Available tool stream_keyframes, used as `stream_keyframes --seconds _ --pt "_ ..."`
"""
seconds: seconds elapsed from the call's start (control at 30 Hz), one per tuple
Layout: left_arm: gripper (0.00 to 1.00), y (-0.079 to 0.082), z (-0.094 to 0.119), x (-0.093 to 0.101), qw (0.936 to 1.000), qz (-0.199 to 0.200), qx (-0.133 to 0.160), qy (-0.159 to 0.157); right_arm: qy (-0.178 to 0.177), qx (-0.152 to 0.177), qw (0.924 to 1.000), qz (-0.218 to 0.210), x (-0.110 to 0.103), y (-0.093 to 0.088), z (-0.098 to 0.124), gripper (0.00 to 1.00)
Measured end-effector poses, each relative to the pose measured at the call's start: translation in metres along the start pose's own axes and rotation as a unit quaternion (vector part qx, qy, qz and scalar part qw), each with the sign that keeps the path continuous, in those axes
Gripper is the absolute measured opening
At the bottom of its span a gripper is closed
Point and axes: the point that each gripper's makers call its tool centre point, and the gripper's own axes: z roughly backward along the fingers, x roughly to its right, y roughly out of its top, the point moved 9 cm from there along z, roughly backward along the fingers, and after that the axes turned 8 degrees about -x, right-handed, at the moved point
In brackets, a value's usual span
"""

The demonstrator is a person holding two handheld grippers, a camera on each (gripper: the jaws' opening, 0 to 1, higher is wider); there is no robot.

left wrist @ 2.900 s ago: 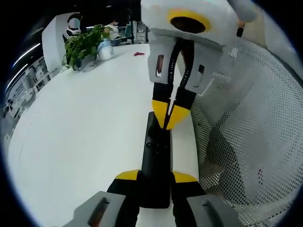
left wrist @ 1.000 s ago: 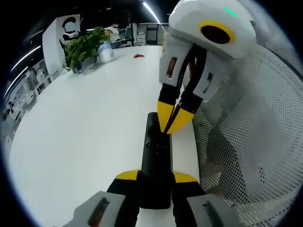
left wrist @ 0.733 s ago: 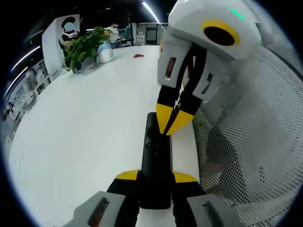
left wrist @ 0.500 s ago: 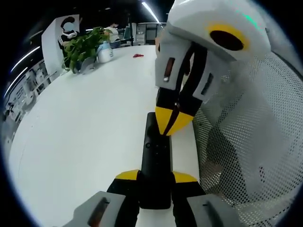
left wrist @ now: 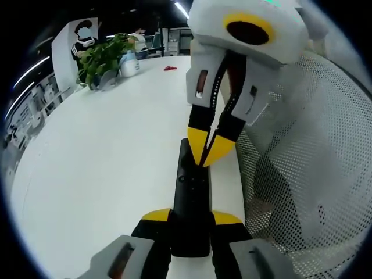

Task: Press the specified remote control buttons in sequence, fully releasing each button before pressing the next.

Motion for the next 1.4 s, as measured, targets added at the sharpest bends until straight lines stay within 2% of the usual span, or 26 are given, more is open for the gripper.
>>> stream_keyframes --seconds 0.23,0.43,0.6,0.8,0.97,1.1,1.17,1.27,1.4 --pt "0.25 -0.001 0.000 0.000 1.0000 0.000 0.000 0.000 -0.004 0.001 1.0000 0.006 0.000 0.003 -0.001 0.00" --pt "0.25 -0.001 0.000 0.000 1.0000 -0.001 -0.001 0.000 -0.004 -0.014 0.9998 0.016 0.000 0.007 -0.002 0.00" --pt "0.25 -0.001 -0.001 0.000 1.0000 -0.001 -0.001 0.001 0.020 -0.034 0.9991 0.012 0.005 0.010 -0.002 0.00" --pt "0.25 -0.001 -0.001 0.000 1.0000 -0.001 0.000 0.002 0.041 -0.007 0.9991 -0.003 0.009 0.002 -0.002 0.00" --pt "0.25 -0.001 -0.001 -0.001 1.0000 0.001 0.001 0.002 0.042 -0.007 0.9991 0.000 0.008 0.004 -0.003 0.00" --pt "0.25 0.000 -0.001 0.000 1.0000 0.001 0.001 0.002 0.037 -0.006 0.9993 0.006 0.007 0.003 -0.003 0.00" --pt "0.25 0.000 -0.001 0.000 1.0000 0.003 0.002 0.003 0.033 0.004 0.9994 -0.012 0.006 0.001 -0.002 0.00" --pt "0.25 0.000 -0.001 0.000 1.0000 0.006 0.004 0.003 0.014 0.012 0.9998 -0.007 0.001 0.000 -0.002 0.00" --pt "0.25 0.000 0.000 0.000 1.0000 0.007 0.003 0.004 0.012 0.013 0.9996 -0.021 0.003 0.001 -0.001 0.00"
